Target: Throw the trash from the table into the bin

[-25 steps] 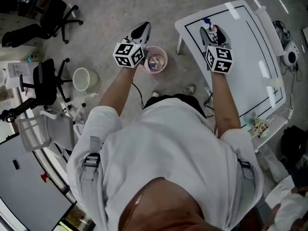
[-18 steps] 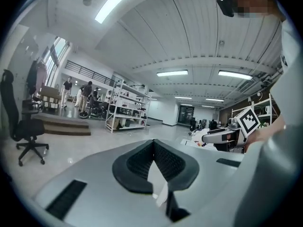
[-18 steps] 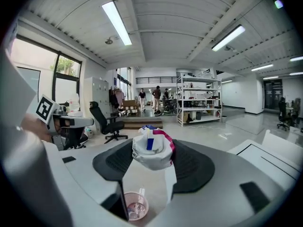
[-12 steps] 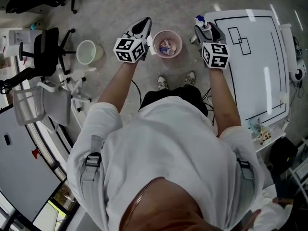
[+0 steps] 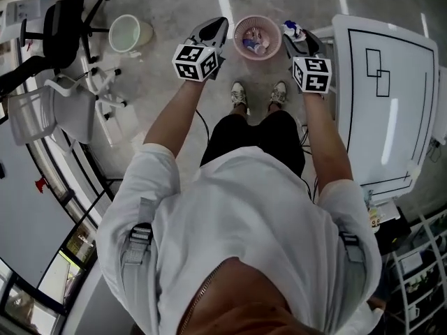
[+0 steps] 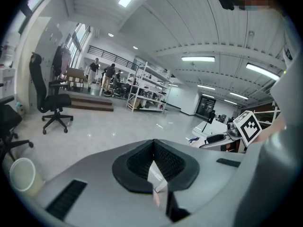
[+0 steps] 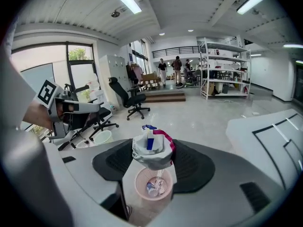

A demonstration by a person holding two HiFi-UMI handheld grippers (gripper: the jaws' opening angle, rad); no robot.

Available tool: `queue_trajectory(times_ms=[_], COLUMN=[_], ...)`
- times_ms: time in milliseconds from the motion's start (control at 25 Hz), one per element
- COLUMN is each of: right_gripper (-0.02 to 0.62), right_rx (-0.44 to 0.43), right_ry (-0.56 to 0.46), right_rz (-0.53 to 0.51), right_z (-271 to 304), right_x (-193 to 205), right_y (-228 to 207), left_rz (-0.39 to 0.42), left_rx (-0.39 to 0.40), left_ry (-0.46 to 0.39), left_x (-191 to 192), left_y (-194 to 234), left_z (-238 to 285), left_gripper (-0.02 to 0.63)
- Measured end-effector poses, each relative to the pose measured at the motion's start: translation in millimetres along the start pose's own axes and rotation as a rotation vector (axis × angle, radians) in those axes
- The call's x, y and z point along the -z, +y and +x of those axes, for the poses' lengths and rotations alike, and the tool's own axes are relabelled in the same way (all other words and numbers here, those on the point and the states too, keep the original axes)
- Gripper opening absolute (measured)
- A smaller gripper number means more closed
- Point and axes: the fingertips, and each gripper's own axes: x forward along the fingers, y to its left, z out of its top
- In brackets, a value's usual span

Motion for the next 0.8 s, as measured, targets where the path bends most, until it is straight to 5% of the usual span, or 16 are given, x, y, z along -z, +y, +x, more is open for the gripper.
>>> queue_trajectory(times_ms=[240, 800], right_gripper=[0.258, 0.259], right_rx=[-0.05, -0.109], right_ry=[0.09, 0.289], right_rz=[-0.008, -0.021], right_z=[74, 251], right_x=[62, 286], right_y=[-5, -15], left_rz=[-0.038, -0.141], left_rx=[-0.053, -0.096], left_ry=[0.077, 0.236], left_x=[72, 313], left_y=[40, 113], left_z=[26, 110], left_gripper=[0.009, 0.009])
